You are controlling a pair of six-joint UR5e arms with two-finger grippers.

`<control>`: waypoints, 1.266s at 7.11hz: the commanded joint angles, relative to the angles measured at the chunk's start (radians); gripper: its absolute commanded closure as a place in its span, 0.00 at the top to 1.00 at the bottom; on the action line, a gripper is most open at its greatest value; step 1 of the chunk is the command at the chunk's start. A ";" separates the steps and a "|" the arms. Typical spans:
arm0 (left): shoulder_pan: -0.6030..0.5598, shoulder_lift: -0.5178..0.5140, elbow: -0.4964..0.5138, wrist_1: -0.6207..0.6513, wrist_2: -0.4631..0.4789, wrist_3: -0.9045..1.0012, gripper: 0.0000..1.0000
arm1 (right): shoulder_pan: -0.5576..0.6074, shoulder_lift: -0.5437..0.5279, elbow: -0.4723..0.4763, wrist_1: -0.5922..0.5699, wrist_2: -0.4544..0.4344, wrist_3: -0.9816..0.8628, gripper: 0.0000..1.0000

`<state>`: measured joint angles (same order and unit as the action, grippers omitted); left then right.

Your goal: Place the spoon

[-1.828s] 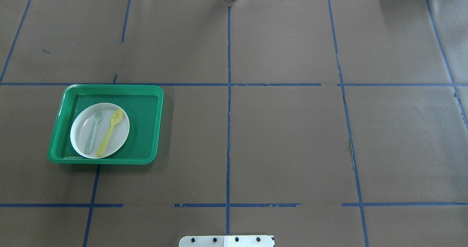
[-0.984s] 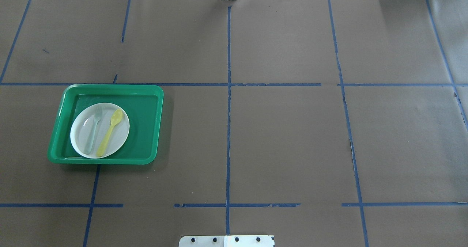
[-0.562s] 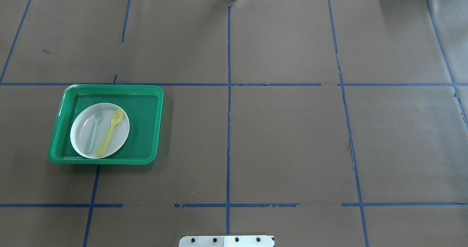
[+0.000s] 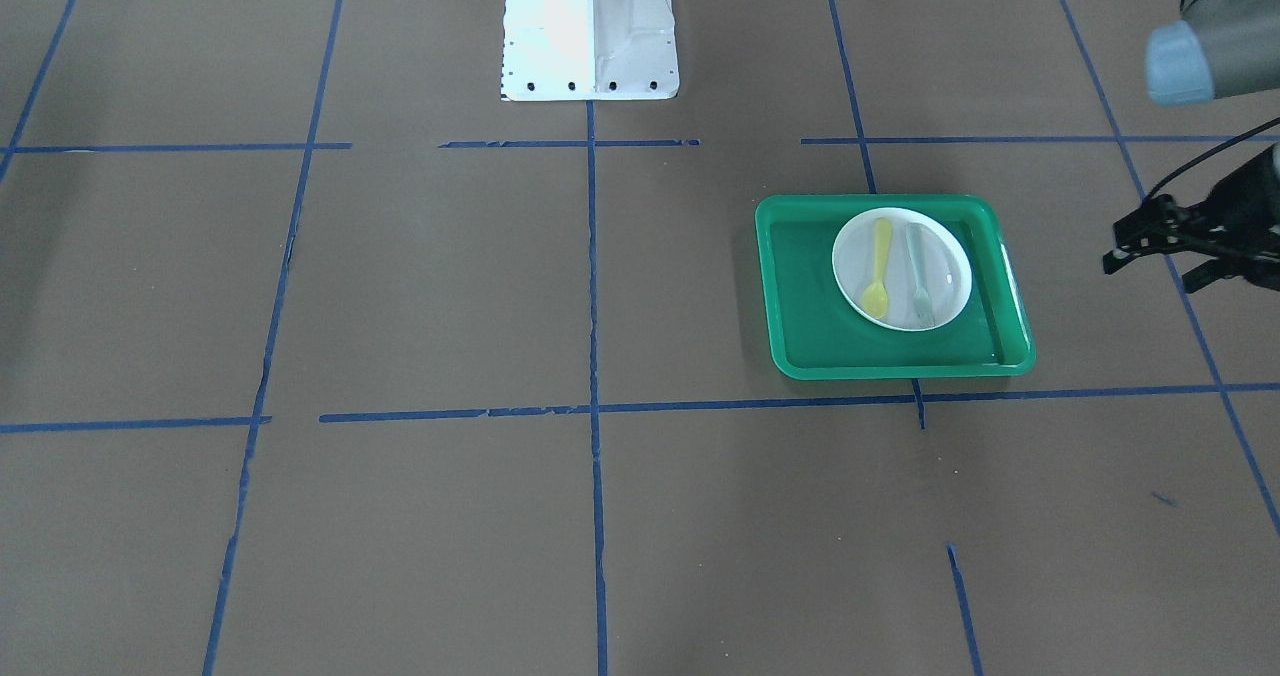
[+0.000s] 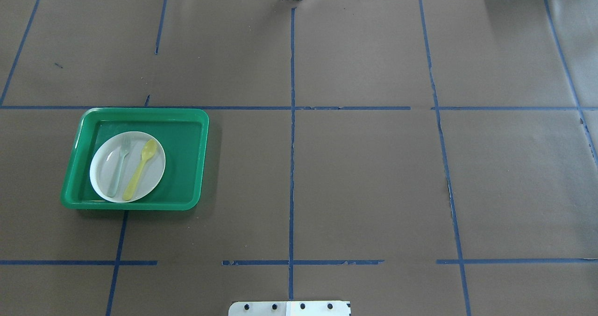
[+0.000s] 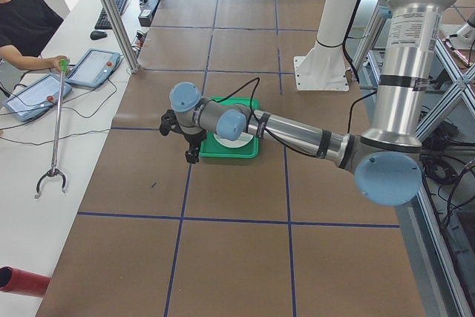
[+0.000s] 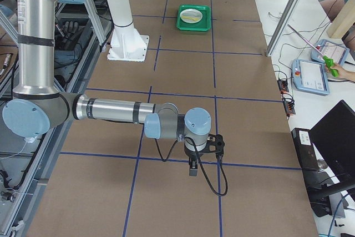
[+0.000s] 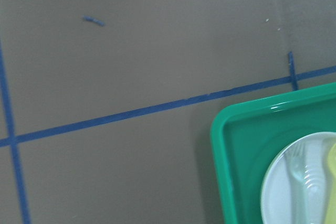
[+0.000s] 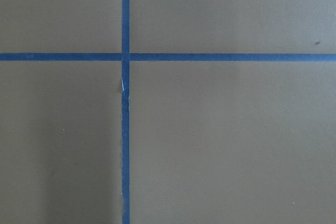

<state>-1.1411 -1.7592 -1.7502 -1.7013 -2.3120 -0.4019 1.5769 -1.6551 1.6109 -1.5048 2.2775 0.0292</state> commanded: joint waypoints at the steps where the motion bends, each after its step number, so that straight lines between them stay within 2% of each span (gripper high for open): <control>1: 0.238 -0.069 -0.011 -0.047 0.179 -0.229 0.95 | 0.000 0.000 0.000 0.000 0.000 0.000 1.00; 2: 0.304 -0.068 0.003 -0.107 0.181 -0.279 0.91 | 0.000 -0.002 0.001 0.000 0.000 0.000 1.00; 5: 0.391 -0.060 0.021 -0.120 0.184 -0.305 0.73 | 0.000 0.000 0.000 0.000 0.000 0.000 1.00; 9: 0.419 -0.051 0.046 -0.120 0.183 -0.301 0.68 | 0.000 -0.002 0.000 0.000 0.000 0.000 1.00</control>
<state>-0.7254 -1.8114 -1.7152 -1.8208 -2.1291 -0.7055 1.5769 -1.6554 1.6112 -1.5048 2.2773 0.0291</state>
